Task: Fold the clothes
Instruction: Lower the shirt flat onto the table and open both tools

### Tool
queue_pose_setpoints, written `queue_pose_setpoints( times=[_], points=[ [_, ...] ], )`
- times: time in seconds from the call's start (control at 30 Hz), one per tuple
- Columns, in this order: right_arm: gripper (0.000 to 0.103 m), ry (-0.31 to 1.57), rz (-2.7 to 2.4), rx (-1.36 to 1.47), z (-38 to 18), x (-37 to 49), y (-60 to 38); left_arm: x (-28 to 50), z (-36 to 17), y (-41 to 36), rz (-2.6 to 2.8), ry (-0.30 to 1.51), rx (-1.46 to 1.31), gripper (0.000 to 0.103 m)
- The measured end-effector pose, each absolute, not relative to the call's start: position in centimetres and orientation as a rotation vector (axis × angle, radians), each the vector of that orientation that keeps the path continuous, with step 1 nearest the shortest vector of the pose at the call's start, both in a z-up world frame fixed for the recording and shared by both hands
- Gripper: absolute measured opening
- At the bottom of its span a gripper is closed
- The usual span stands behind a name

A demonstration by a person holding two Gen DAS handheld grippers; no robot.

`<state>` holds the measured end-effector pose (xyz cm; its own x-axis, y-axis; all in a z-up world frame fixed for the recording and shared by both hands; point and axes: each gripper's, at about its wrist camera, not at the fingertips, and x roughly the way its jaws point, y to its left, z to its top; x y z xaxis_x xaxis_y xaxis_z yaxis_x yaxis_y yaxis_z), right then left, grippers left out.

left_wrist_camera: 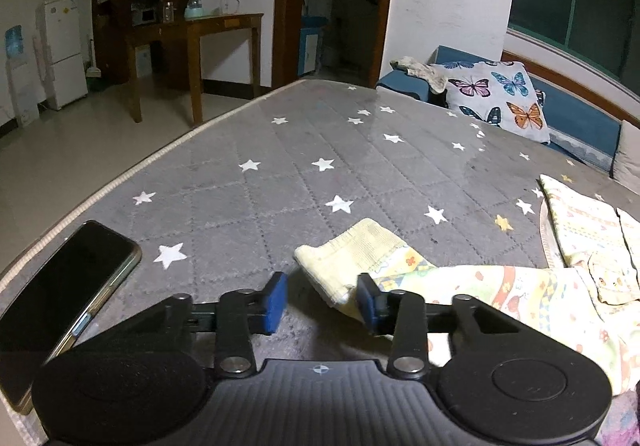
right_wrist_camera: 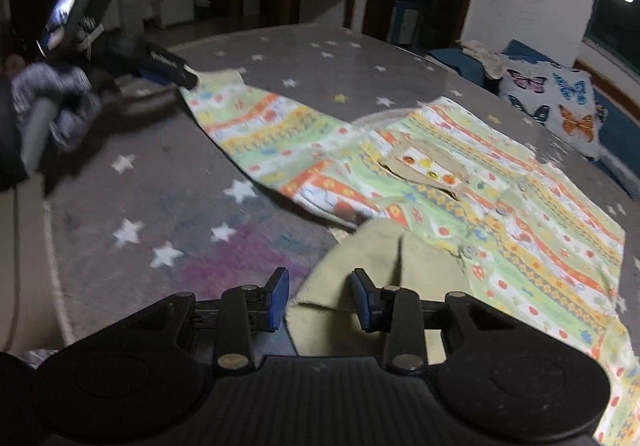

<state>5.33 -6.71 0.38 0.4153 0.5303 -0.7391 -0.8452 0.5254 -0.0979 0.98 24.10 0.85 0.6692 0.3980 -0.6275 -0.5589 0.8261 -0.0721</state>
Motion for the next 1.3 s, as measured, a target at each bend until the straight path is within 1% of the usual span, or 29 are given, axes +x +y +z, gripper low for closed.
queue_pose_setpoints(
  times=[0.03, 0.07, 0.1, 0.13, 0.17, 0.4, 0.47, 0.6, 0.7, 0.73, 0.87, 0.9, 0.93, 1.0, 1.07, 1.3],
  points=[
    [0.023, 0.713, 0.9, -0.511, 0.3, 5.3, -6.8, 1.1, 1.1, 24.1, 0.543, 0.628, -0.262, 0.028],
    [0.018, 0.713, 0.895, -0.509, 0.4, 5.3, -7.1, 1.3, 1.5, 24.0, 0.54, 0.616, -0.254, 0.015],
    [0.009, 0.713, 0.889, -0.506, 0.5, 5.3, -7.4, 1.4, 1.8, 23.9, 0.536, 0.604, -0.246, 0.013],
    [0.006, 0.714, 0.886, -0.501, 0.6, 5.3, -7.8, 1.6, 2.1, 23.9, 0.533, 0.592, -0.238, 0.008],
    [0.006, 0.714, 0.886, -0.491, 0.9, 5.4, -8.2, 1.7, 2.4, 23.8, 0.529, 0.58, -0.23, 0.005],
    [0.005, 0.736, 0.92, -0.374, 4.3, 6.6, -12.2, 2.8, 4.7, 23.4, 0.504, 0.498, -0.174, 0.004],
    [0.005, 0.742, 0.939, -0.379, 4.1, 6.4, -12.4, 3.1, 5.3, 23.3, 0.497, 0.475, -0.158, 0.004],
    [0.006, 0.77, 0.977, -0.43, 2.4, 5.7, -11.5, 3.5, 3.9, 23.6, 0.522, 0.534, -0.15, 0.005],
    [0.017, 0.789, 0.994, -0.448, 1.6, 5.5, -11.0, 3.5, 2.8, 24.4, 0.561, 0.582, -0.157, 0.018],
    [0.018, 0.788, 1.002, -0.451, 1.7, 5.5, -11.0, 3.3, 2.3, 24.8, 0.583, 0.596, -0.162, 0.027],
    [0.021, 0.757, 1.009, -0.427, 3.4, 5.8, -12.0, 2.5, 2.1, 26.3, 0.63, 0.599, -0.19, 0.042],
    [0.024, 0.749, 1.003, -0.418, 3.8, 5.9, -12.3, 2.3, 2.0, 26.6, 0.641, 0.6, -0.197, 0.045],
    [0.032, 0.741, 0.991, -0.411, 4.0, 6.1, -12.5, 2.1, 2.0, 27.0, 0.653, 0.6, -0.204, 0.051],
    [0.037, 0.734, 0.957, -0.403, 4.1, 6.6, -12.8, 2.8, 1.7, 26.6, 0.629, 0.615, -0.179, 0.054],
    [0.037, 0.739, 0.919, -0.389, 3.9, 7.3, -13.2, 3.5, 1.4, 26.1, 0.603, 0.63, -0.151, 0.059],
    [0.041, 0.766, 0.817, -0.327, 2.9, 9.4, -14.7, 6.3, -0.1, 25.0, 0.537, 0.687, -0.062, 0.061]
  ],
)
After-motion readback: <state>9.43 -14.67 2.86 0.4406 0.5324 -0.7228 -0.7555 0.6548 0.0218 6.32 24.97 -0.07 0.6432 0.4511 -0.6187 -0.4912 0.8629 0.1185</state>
